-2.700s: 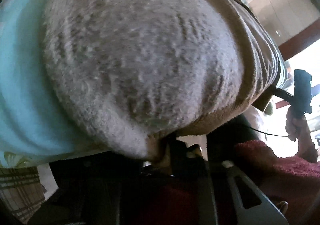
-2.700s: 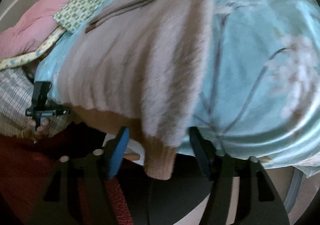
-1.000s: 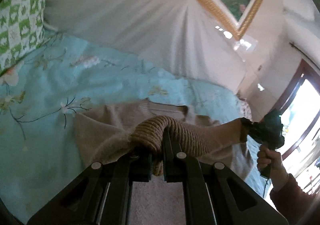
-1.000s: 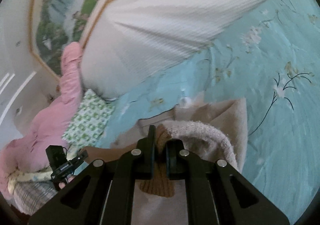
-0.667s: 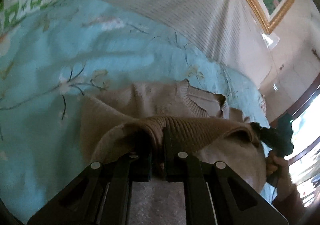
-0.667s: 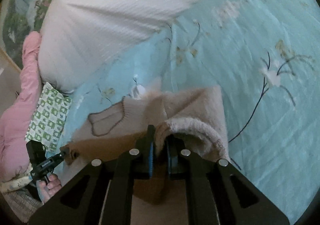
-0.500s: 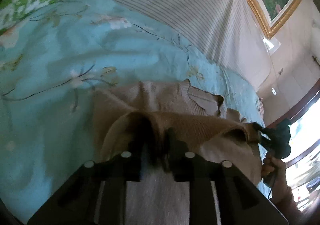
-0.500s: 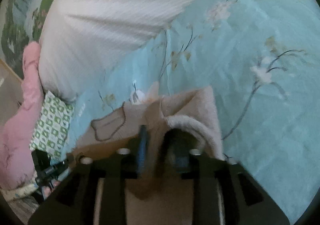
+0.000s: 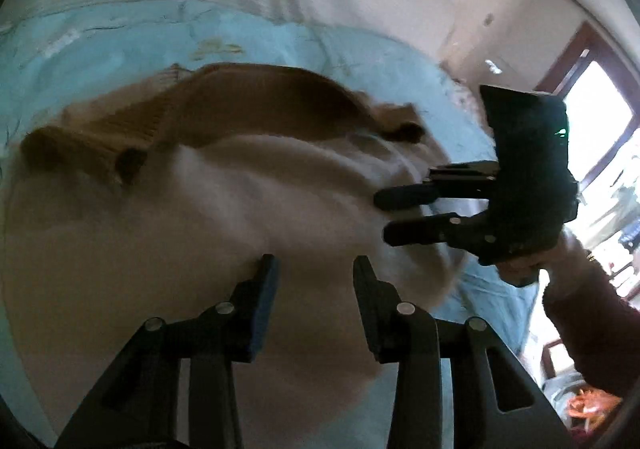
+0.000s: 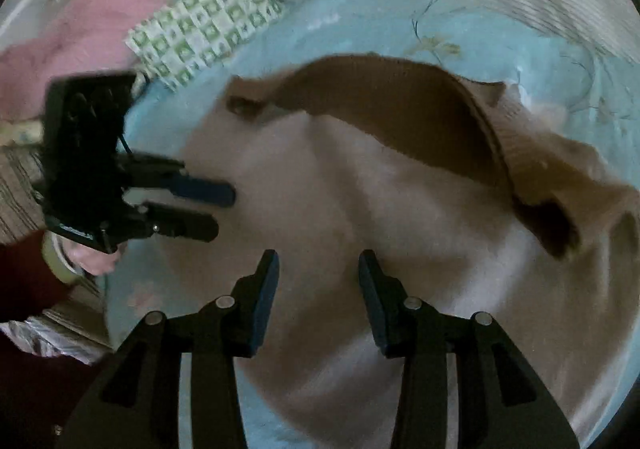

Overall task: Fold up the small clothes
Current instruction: 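Lift the hem with both grippers and fold it toward the collar, then lower the hem onto the sweater and open both grippers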

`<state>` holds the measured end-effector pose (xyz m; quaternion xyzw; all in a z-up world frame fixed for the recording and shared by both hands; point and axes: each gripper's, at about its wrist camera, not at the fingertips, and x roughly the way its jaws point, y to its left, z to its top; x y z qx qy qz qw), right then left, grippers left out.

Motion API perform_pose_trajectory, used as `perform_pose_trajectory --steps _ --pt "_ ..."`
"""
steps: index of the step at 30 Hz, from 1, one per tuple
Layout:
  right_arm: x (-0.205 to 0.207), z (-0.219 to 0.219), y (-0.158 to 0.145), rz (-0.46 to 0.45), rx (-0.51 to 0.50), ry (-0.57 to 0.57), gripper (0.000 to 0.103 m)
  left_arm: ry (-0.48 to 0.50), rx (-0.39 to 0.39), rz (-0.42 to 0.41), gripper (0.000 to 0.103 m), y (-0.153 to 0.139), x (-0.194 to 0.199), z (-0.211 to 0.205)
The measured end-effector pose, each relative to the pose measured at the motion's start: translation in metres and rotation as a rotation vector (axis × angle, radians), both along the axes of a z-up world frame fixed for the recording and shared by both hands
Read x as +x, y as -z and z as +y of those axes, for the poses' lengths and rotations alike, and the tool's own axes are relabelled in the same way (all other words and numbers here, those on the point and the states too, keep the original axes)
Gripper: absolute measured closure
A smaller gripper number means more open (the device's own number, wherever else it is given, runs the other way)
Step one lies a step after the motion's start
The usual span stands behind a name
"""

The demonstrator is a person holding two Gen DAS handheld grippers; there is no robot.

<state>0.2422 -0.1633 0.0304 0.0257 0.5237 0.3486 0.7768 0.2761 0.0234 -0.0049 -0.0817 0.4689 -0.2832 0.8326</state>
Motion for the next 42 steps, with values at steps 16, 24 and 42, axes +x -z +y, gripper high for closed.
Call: perform_pose_trajectory --steps 16,24,42 --pt "0.076 -0.165 0.029 -0.047 0.155 0.875 0.057 -0.553 -0.117 0.005 0.077 0.013 0.087 0.138" --pt "0.017 -0.158 0.003 -0.127 0.183 0.806 0.049 -0.517 -0.128 -0.050 0.075 -0.018 0.008 0.118" --pt "-0.124 -0.160 0.016 -0.057 0.101 0.782 0.047 -0.469 -0.150 0.014 0.061 0.015 -0.145 0.087"
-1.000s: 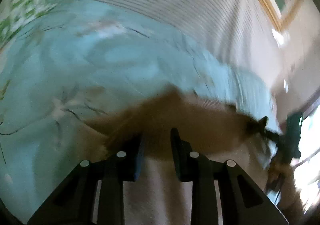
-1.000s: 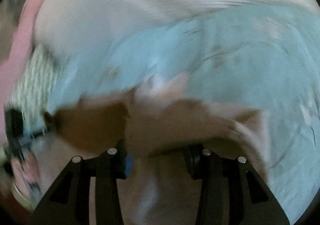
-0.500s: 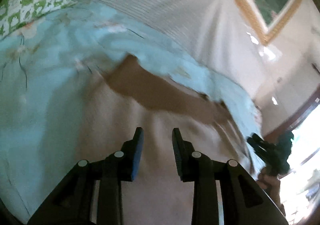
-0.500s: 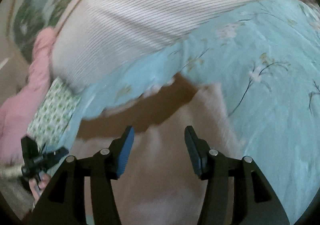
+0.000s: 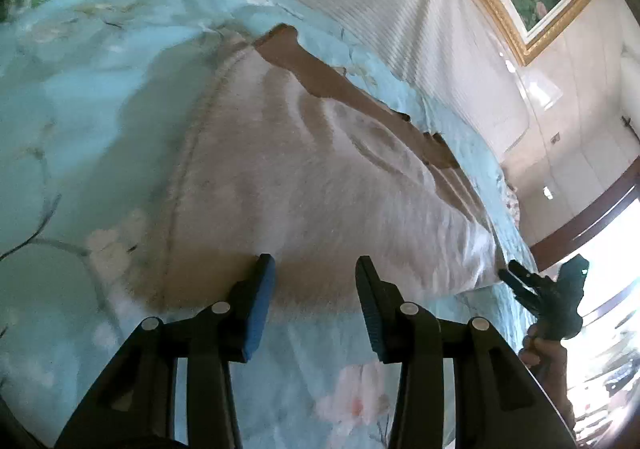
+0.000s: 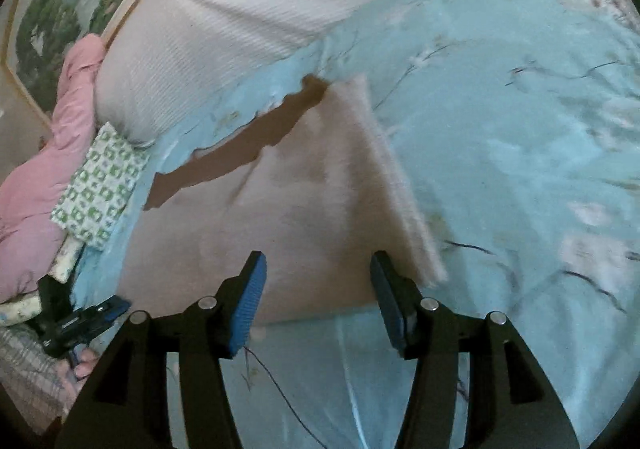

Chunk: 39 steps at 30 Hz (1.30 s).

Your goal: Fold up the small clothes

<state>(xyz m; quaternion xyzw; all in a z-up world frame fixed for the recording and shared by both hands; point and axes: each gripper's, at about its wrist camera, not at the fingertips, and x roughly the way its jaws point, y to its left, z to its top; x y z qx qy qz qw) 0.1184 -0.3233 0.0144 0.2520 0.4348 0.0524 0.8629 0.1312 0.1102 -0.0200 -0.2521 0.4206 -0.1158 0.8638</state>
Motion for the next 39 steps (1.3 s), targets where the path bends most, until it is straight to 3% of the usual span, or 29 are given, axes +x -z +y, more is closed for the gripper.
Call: perform_pose_trajectory --steps 15,28,32,35,37,39 --pt "-0.042 0.053 -0.021 -0.072 -0.012 -0.097 0.044 -0.090 -0.163 0.060 0.051 0.017 -0.044 -0.012" --pt "-0.049 0.069 -0.016 -0.056 0.014 -0.119 0.043 -0.286 -0.252 0.031 0.051 0.028 -0.005 0.005" --pt "-0.046 0.068 -0.013 -0.049 0.016 -0.120 0.043 -0.354 -0.226 0.019 0.051 0.024 0.015 0.014" --pt "-0.045 0.068 -0.013 -0.052 0.013 -0.119 0.043 -0.365 -0.147 0.026 0.056 0.018 0.027 0.010" --pt "-0.041 0.065 -0.013 -0.056 0.018 -0.120 0.043 -0.351 -0.108 0.012 0.085 0.012 0.033 0.002" --pt "-0.035 0.059 -0.014 -0.064 0.030 -0.114 0.043 -0.334 -0.041 -0.014 0.088 0.003 0.038 -0.009"
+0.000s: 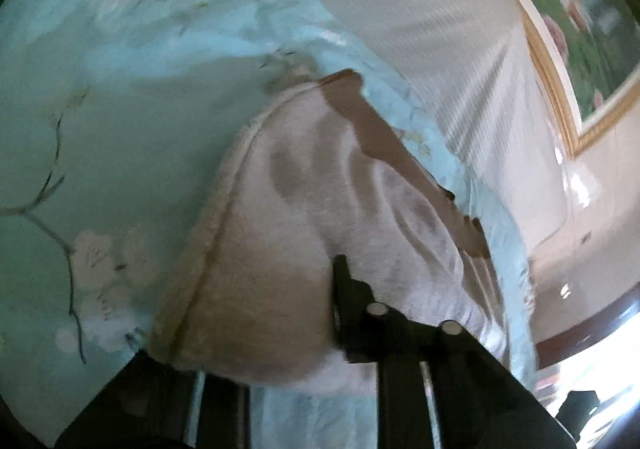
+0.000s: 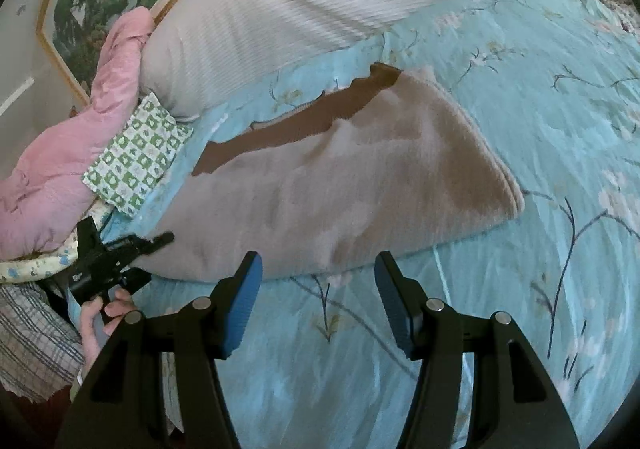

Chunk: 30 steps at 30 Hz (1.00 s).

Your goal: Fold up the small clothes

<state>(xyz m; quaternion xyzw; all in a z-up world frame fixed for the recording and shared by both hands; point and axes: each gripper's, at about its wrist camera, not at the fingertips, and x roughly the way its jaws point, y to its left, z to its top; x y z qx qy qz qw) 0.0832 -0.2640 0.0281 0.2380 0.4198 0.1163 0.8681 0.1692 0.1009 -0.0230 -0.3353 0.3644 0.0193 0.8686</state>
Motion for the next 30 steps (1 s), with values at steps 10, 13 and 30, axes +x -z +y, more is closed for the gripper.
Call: perform_pose_trajectory --steps 10,13,30 --pt "0.041 -0.045 -0.005 -0.030 0.135 0.006 0.043 0.262 0.258 -0.211 0.090 -0.081 0.019 -0.109" --pt "0.065 -0.062 -0.002 -0.011 0.205 -0.008 0.043 0.345 0.307 -0.230 0.090 -0.083 0.027 -0.149" --pt "0.194 0.009 0.044 0.176 0.222 -0.267 0.043 0.508 0.372 -0.175 0.089 -0.027 0.043 -0.215"
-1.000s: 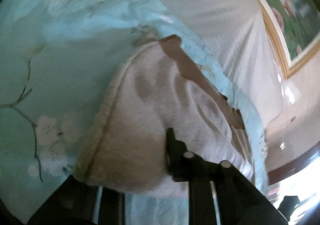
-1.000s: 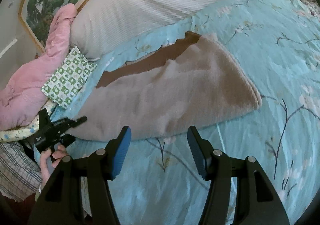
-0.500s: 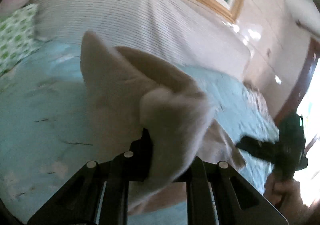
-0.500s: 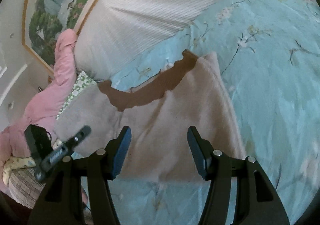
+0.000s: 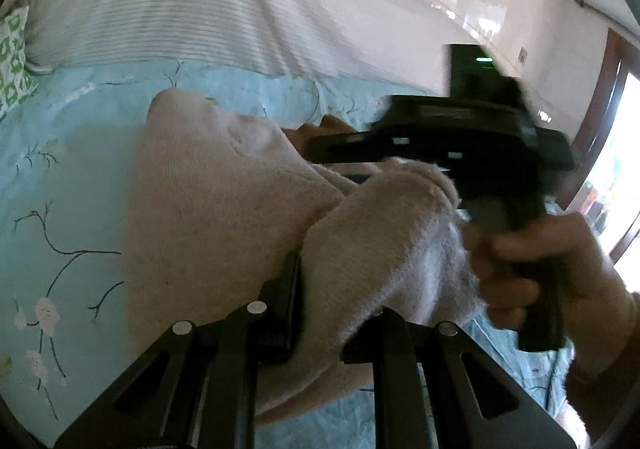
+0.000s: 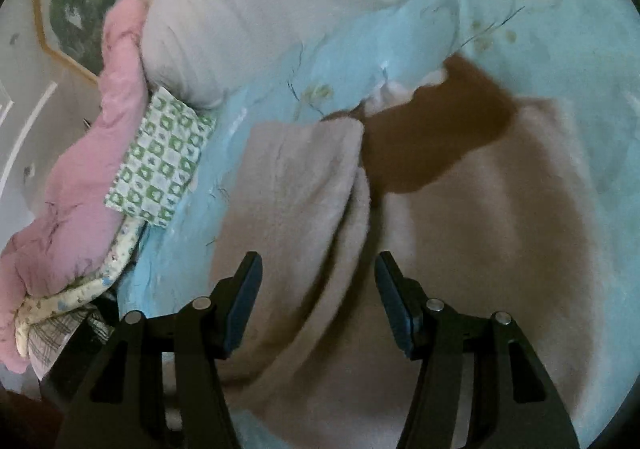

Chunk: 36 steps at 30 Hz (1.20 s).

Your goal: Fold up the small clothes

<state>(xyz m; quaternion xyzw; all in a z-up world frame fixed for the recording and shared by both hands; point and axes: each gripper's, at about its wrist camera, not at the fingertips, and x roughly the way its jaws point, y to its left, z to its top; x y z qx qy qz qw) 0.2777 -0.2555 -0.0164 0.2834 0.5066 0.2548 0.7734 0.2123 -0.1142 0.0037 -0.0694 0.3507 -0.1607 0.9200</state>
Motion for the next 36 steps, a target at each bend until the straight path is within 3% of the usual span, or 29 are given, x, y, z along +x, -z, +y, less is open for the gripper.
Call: perform_pose_trajectory --steps 4,5,6,7,10,13,15,21,25,29,33,35,36 --pt "0.016 0.034 0.013 0.031 0.050 -0.089 0.045 0.010 0.022 -0.010 0.089 0.000 -0.004 -0.006" --pt "0.019 0.042 0.014 0.035 0.026 -0.109 0.054 0.010 0.027 -0.012 0.090 -0.002 -0.004 -0.006" --pt "0.020 0.047 0.013 0.031 -0.003 -0.122 0.086 0.012 0.029 -0.019 0.090 -0.006 -0.005 -0.007" --pt "0.021 0.049 0.009 0.022 -0.019 -0.125 0.087 0.014 0.029 -0.025 0.090 -0.010 -0.007 -0.008" --pt "0.015 0.035 -0.025 -0.073 0.012 -0.110 0.088 0.047 0.015 -0.079 0.089 -0.033 -0.009 -0.020" --pt "0.003 0.009 -0.062 -0.172 -0.014 -0.087 0.088 0.095 -0.003 -0.102 0.089 -0.048 -0.008 -0.042" --pt "0.000 -0.008 -0.068 -0.189 -0.053 -0.075 0.088 0.124 -0.010 -0.097 0.089 -0.048 -0.003 -0.062" --pt "-0.008 -0.052 -0.030 -0.113 -0.191 -0.013 0.089 0.166 -0.015 -0.009 0.089 -0.011 0.014 -0.109" --pt "-0.011 -0.067 -0.007 -0.105 -0.186 0.013 0.089 0.169 0.013 -0.003 0.088 0.003 0.020 -0.127" --pt "-0.013 -0.069 -0.006 -0.146 -0.196 0.009 0.089 0.182 0.005 -0.004 0.087 0.008 0.023 -0.128" --pt "-0.012 -0.072 0.006 -0.139 -0.216 0.010 0.086 0.191 -0.002 0.013 0.080 0.011 0.024 -0.123" --pt "-0.016 -0.080 0.008 -0.138 -0.207 0.030 0.079 0.211 -0.005 0.024 0.072 0.009 0.022 -0.121" --pt "-0.019 -0.082 0.007 -0.139 -0.225 0.039 0.070 0.225 -0.013 0.032 0.065 0.007 0.016 -0.119"
